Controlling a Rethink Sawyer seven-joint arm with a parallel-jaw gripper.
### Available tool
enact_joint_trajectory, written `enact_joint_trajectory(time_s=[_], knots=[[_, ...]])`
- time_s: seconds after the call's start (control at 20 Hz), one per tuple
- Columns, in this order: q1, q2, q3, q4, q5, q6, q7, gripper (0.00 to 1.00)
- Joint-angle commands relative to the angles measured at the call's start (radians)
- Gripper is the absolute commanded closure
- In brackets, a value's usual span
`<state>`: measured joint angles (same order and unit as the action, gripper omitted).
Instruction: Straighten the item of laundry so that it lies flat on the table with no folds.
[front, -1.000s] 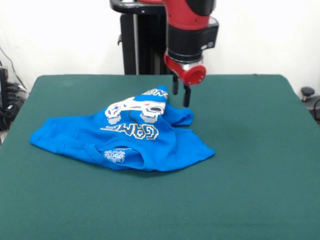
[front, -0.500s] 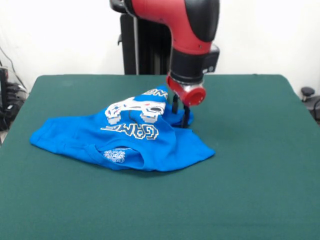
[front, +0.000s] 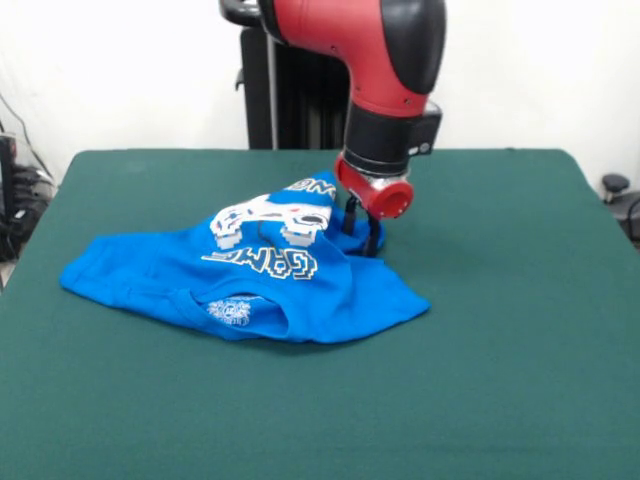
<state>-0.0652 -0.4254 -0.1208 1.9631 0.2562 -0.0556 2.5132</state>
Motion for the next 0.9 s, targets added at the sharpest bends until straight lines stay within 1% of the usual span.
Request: enact_joint_trajectory(time_s=[0.05, 0.15, 0.2, 0.3, 0.4, 0.5, 0.6, 0.7, 0.75, 0.8, 0.9], knots=[[-0.178, 0.143, 0.306, 0.039, -0.029, -0.107, 0.207, 0.00], [-0.208, 0.107, 0.348, 0.089, -0.017, -0.065, 0.217, 0.00], [-0.239, 0.083, 0.389, 0.128, -0.008, -0.033, 0.225, 0.00], [-0.296, 0.022, 0.463, 0.212, 0.041, 0.083, 0.238, 0.00], [-0.311, -0.040, 0.478, 0.264, 0.097, 0.199, 0.251, 0.00], [-0.338, -0.068, 0.504, 0.296, 0.129, 0.280, 0.250, 0.00], [-0.371, -0.079, 0.536, 0.320, 0.143, 0.334, 0.228, 0.00], [-0.370, -0.081, 0.526, 0.323, 0.145, 0.357, 0.197, 0.00], [-0.368, -0.073, 0.515, 0.316, 0.139, 0.363, 0.178, 0.00], [-0.377, -0.054, 0.524, 0.314, 0.132, 0.356, 0.160, 0.00], [-0.425, -0.011, 0.561, 0.319, 0.112, 0.352, 0.113, 0.00]])
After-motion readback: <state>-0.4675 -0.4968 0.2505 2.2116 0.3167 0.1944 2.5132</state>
